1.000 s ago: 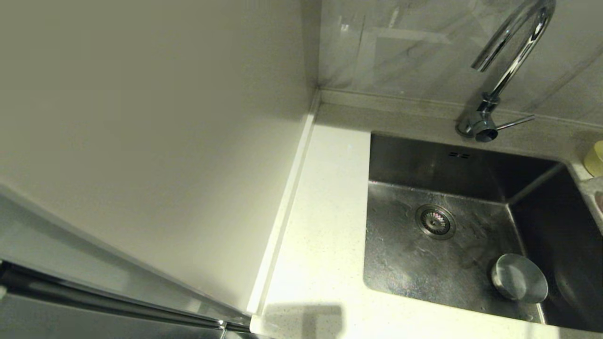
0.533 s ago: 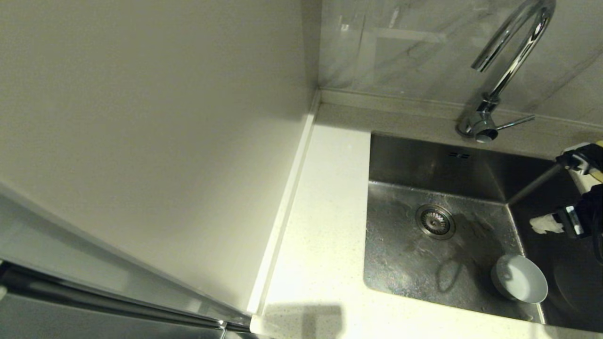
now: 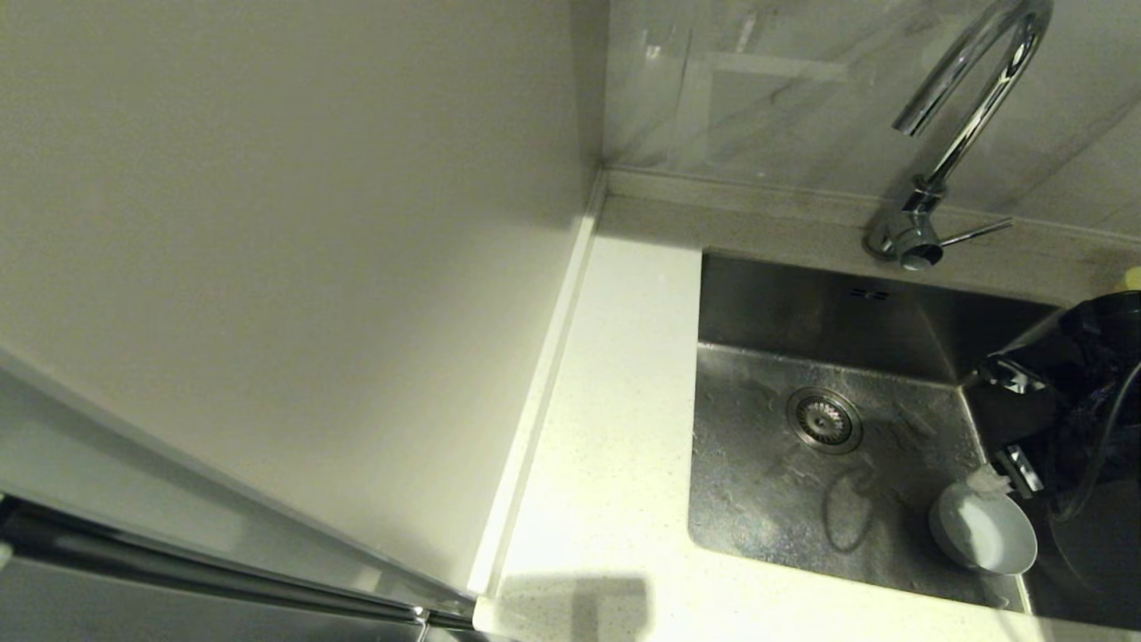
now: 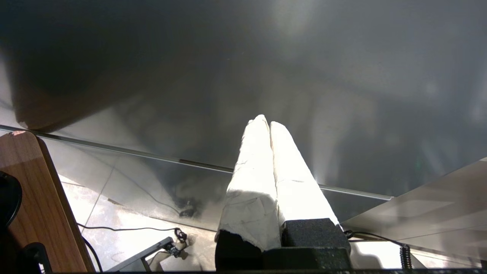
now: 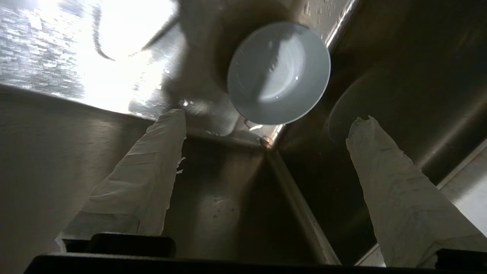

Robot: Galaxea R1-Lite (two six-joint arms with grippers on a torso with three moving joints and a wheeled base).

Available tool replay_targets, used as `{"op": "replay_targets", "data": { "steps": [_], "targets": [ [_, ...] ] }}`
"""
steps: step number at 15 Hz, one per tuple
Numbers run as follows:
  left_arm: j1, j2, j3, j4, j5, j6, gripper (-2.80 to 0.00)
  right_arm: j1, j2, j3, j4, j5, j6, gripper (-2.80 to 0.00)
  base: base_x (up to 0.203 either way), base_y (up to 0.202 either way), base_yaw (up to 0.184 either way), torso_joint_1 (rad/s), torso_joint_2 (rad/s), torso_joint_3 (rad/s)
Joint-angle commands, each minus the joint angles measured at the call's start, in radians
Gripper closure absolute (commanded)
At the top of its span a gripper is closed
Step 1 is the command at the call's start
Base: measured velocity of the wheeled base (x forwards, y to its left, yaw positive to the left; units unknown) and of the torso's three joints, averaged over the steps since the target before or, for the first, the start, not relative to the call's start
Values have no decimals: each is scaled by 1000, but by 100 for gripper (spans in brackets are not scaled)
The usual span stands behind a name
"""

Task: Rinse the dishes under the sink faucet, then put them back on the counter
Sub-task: Put a bowl back to the table from the sink

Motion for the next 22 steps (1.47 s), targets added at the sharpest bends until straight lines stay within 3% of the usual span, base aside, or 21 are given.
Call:
{"op": "replay_targets", "data": {
  "steps": [1,2,5,7,10,14,16,22],
  "targets": [
    [0,0,3,0,0,0,0,18,111,-10,0,-70,12,-280,0,0,0,0,0,0],
    [0,0,3,0,0,0,0,48,129,-13,-2,-97,85,-280,0,0,0,0,0,0],
    [0,0,3,0,0,0,0,200,230,-74,10,-202,460,-280,0,0,0,0,0,0],
    [0,-2,3,0,0,0,0,255,287,-132,46,-231,573,-280,0,0,0,0,0,0],
    [0,0,3,0,0,0,0,260,332,-156,52,-239,600,-280,0,0,0,0,0,0],
    [0,0,3,0,0,0,0,254,362,-180,43,-319,657,-280,0,0,0,0,0,0],
    [0,0,3,0,0,0,0,232,390,-207,42,-361,681,-280,0,0,0,0,0,0],
    [0,0,3,0,0,0,0,116,508,-313,43,-365,685,-280,0,0,0,0,0,0]
  ]
}}
